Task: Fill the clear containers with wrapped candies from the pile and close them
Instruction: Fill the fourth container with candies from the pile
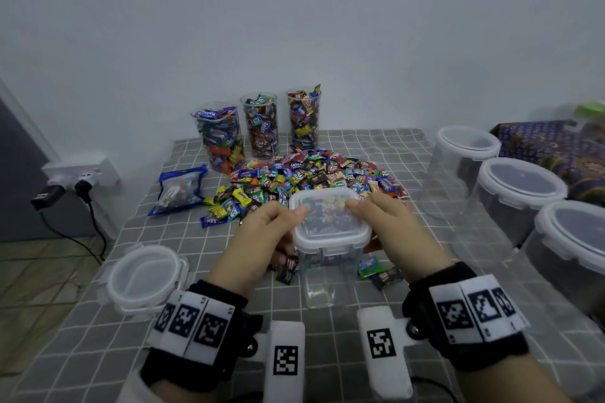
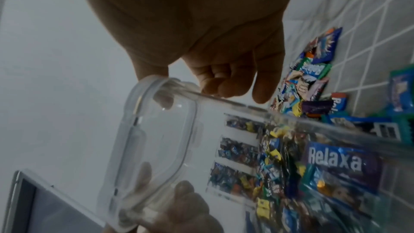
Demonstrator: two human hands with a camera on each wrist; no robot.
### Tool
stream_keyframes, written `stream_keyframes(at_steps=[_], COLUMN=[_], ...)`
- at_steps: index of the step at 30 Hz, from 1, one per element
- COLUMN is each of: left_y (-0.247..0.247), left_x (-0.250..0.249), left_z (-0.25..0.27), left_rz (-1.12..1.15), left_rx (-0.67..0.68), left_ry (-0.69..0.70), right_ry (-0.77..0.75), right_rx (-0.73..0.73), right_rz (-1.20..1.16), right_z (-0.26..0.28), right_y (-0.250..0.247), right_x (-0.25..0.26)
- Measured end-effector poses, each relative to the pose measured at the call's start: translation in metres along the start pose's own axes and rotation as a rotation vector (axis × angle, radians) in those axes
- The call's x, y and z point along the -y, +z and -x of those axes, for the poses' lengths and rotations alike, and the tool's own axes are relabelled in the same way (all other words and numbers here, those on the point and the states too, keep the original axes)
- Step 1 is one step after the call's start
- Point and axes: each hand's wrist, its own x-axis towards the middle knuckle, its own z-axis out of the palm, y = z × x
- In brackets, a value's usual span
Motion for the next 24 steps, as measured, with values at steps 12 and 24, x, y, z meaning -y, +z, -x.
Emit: stream_keyframes(at_steps=[12,24], left_y=[0.003,-0.004], left_x=[-0.001,-0.004], left_z=[0.009,0.037], left_rz=[0.017,-0.053], left_rx=[-0.03,0.014], left_ry=[0.007,-0.021], right_ry=[-0.125,-0.205], right_rx=[-0.153,-0.276], right_rz=[-0.097,0.148], right_z=[0.0,0.007], right_y=[0.01,0.01], right_x=[-0.002,0.001])
